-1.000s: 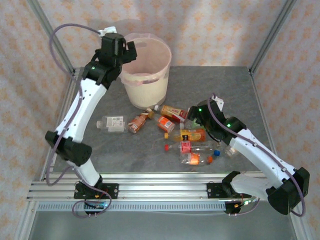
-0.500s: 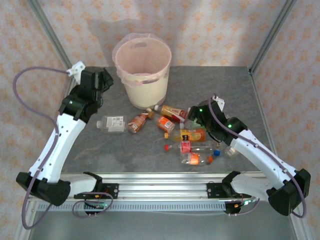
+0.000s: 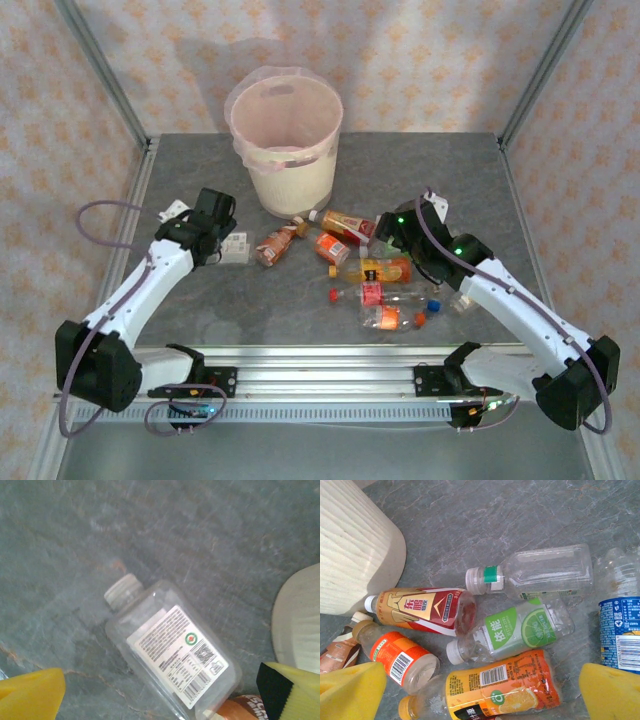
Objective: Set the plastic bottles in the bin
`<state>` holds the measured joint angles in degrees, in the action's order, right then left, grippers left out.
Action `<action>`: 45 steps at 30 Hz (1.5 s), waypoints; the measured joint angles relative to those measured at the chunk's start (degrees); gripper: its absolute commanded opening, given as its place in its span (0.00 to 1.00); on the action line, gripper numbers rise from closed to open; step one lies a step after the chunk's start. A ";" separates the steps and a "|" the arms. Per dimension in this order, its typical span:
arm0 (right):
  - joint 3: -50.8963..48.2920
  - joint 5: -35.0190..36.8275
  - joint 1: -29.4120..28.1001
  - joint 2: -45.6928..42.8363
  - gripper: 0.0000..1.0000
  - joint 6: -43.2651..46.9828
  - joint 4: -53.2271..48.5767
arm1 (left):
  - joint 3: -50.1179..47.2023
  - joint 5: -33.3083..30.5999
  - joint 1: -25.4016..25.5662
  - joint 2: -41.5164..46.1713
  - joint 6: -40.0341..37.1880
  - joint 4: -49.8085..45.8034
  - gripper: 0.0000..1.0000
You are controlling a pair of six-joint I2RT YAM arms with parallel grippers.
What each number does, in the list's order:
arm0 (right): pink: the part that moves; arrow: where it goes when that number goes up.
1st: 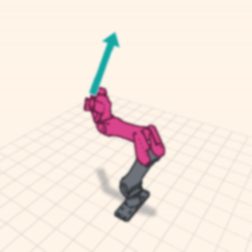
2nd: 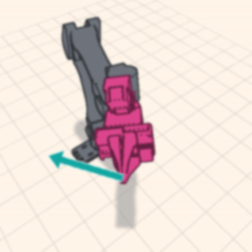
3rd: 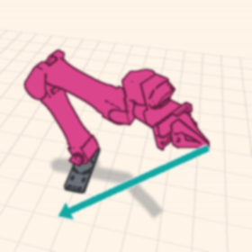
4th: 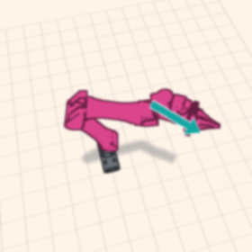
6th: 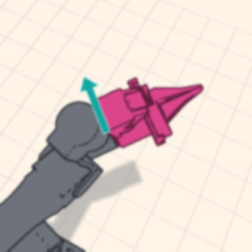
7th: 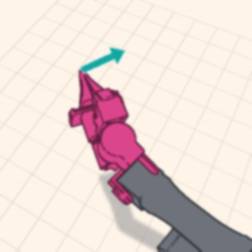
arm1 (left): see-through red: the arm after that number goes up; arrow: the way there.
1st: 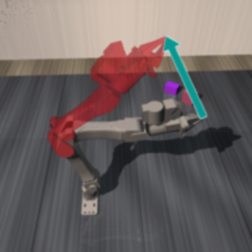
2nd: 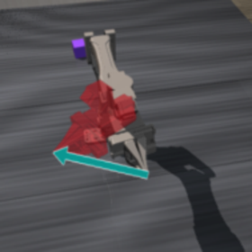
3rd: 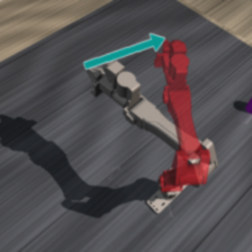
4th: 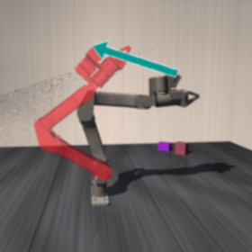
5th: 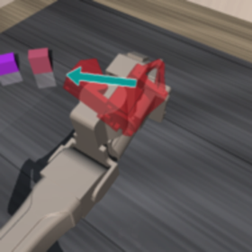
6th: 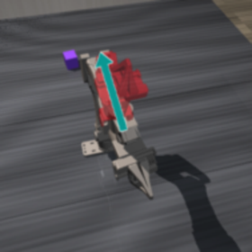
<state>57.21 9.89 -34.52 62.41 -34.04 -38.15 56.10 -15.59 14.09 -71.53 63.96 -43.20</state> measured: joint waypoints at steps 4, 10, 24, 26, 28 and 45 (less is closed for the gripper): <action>0.00 0.00 0.00 0.00 0.99 0.00 0.00 | -3.17 3.34 0.00 -3.21 4.26 2.43 1.00; 0.00 0.00 0.00 0.00 0.99 0.00 0.00 | -5.57 5.81 0.00 -7.02 8.70 6.08 1.00; -0.02 -0.46 0.00 1.84 0.99 -0.02 0.07 | -8.20 7.87 -3.85 -10.93 11.63 16.72 1.00; -0.02 -0.46 0.00 1.88 0.99 0.00 0.07 | -8.37 8.33 -4.52 -11.52 11.67 17.53 1.00; -0.02 -0.46 0.00 1.97 0.99 0.00 0.07 | -8.44 9.16 -5.07 -12.17 11.65 18.47 1.00; 0.00 -0.74 0.00 2.86 0.99 -0.02 0.07 | 4.85 10.93 -8.98 -27.67 3.04 19.78 1.00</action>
<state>57.21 9.15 -34.52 65.28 -34.06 -38.09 60.95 -4.67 5.10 -99.20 67.00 -23.42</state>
